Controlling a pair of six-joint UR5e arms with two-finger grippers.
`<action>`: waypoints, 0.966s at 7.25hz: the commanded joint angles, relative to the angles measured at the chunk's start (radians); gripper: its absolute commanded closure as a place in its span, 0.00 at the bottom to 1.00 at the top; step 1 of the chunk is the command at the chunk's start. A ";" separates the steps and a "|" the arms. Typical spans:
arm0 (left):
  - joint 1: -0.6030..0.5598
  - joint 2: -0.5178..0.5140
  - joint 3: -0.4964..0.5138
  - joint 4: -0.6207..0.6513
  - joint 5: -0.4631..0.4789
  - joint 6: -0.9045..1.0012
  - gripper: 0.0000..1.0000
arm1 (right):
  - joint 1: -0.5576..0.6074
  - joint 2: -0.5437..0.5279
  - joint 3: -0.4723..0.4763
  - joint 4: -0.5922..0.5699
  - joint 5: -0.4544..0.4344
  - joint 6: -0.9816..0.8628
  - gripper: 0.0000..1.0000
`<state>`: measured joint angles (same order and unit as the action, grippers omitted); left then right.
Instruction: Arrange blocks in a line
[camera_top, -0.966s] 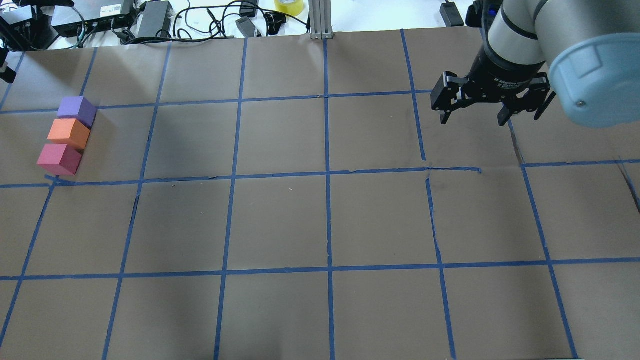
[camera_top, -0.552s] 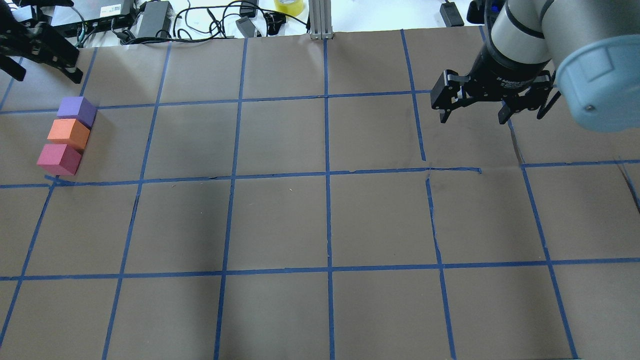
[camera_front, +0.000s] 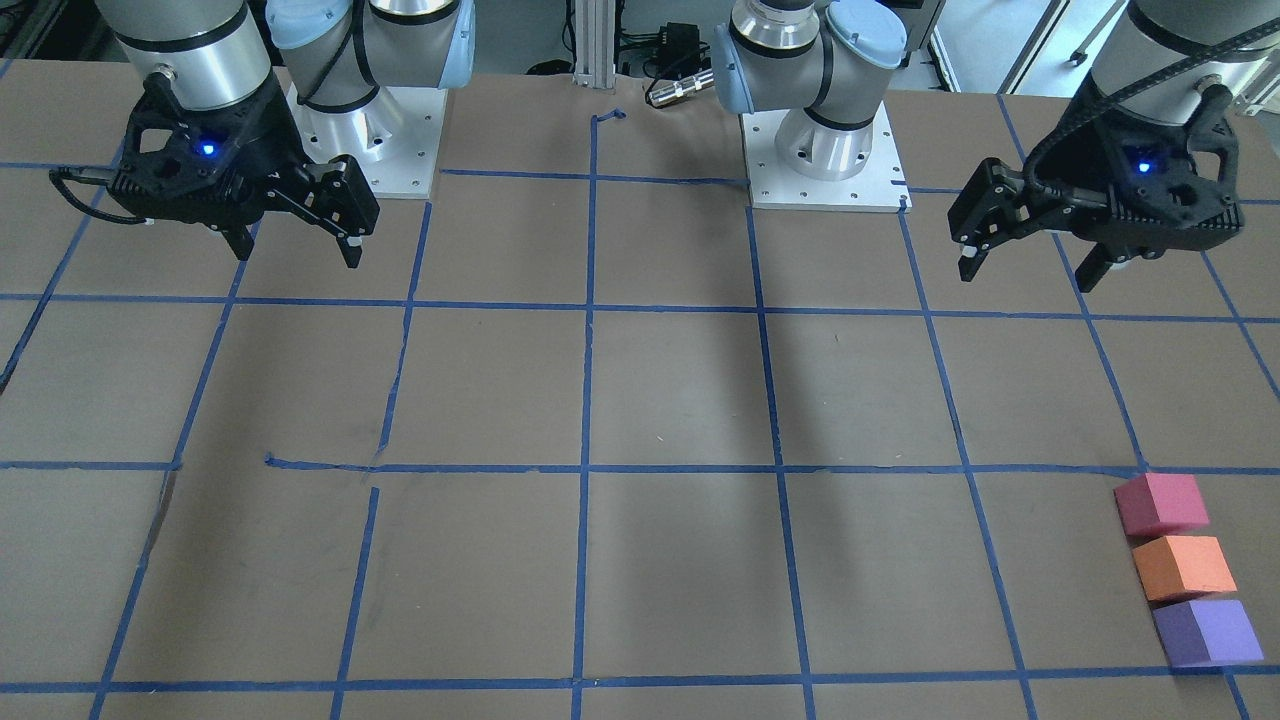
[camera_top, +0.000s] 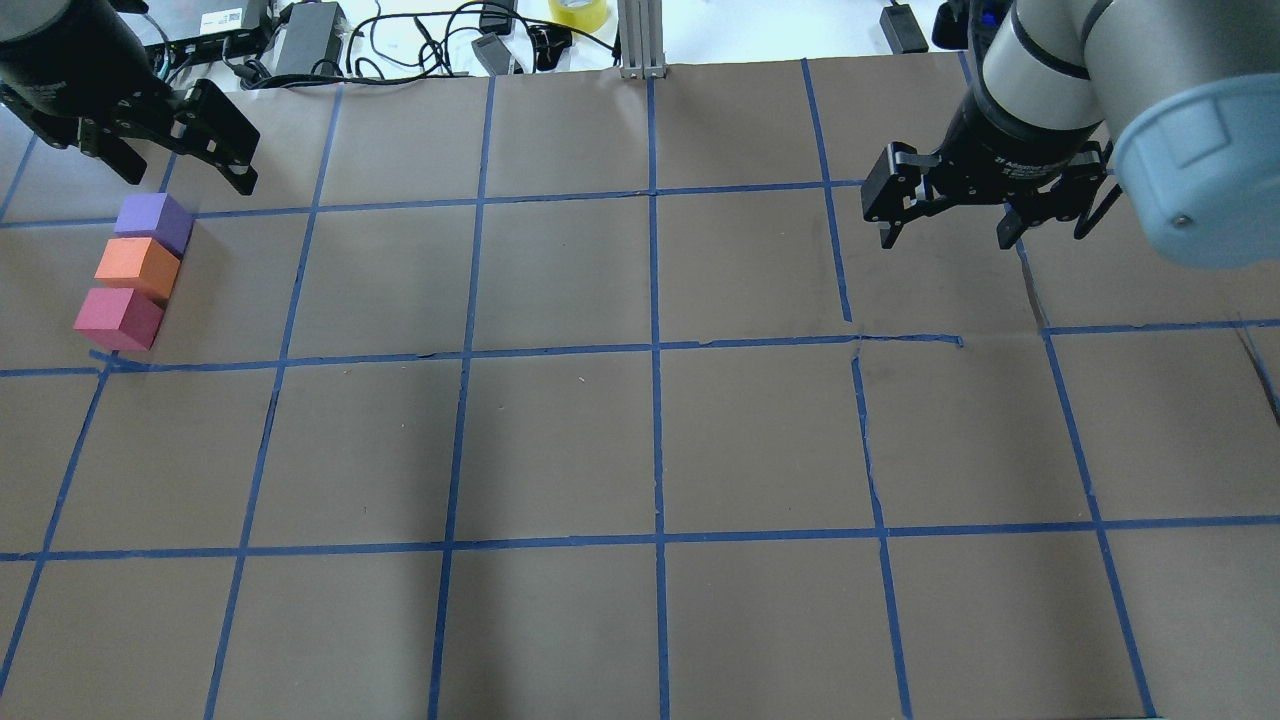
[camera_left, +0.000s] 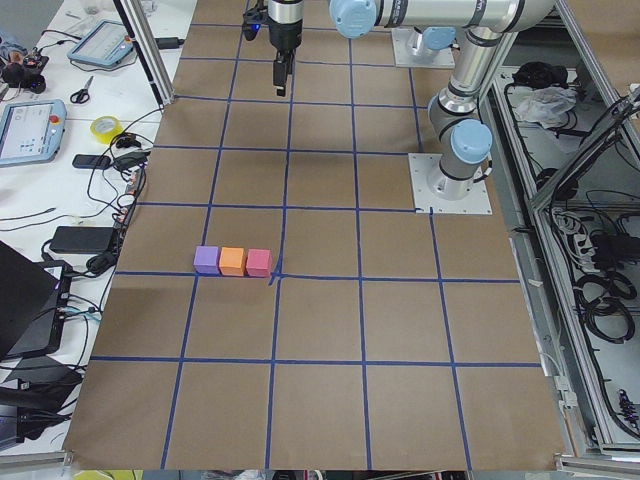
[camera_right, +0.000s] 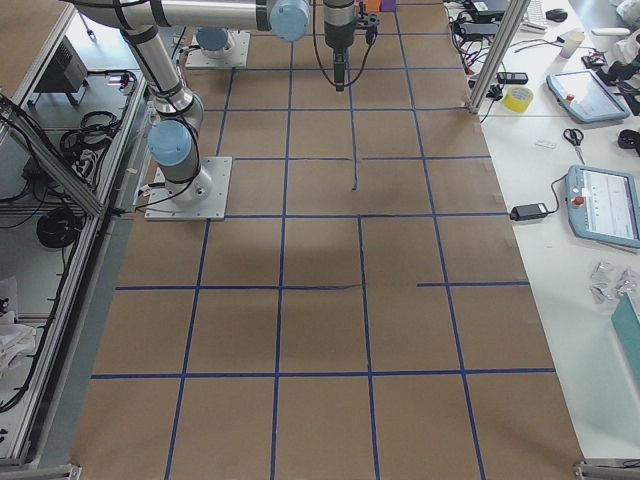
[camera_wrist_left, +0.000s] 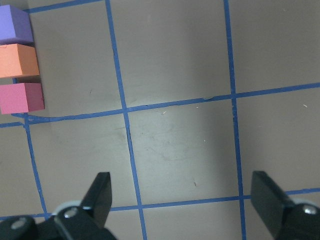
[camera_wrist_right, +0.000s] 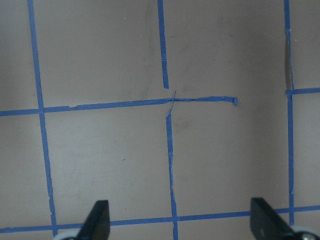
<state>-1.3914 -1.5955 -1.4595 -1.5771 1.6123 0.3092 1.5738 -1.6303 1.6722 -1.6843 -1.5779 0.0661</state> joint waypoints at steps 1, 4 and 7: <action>-0.008 -0.010 -0.001 0.003 -0.002 -0.039 0.00 | 0.000 0.000 0.006 0.000 -0.001 -0.002 0.00; -0.083 -0.029 -0.001 0.029 -0.008 -0.287 0.00 | 0.000 0.001 0.006 0.000 -0.010 -0.031 0.00; -0.130 -0.038 0.001 0.037 -0.002 -0.337 0.00 | 0.000 0.001 0.007 0.003 -0.010 -0.031 0.00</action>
<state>-1.4977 -1.6314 -1.4595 -1.5414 1.6040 -0.0137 1.5738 -1.6292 1.6787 -1.6836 -1.5875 0.0357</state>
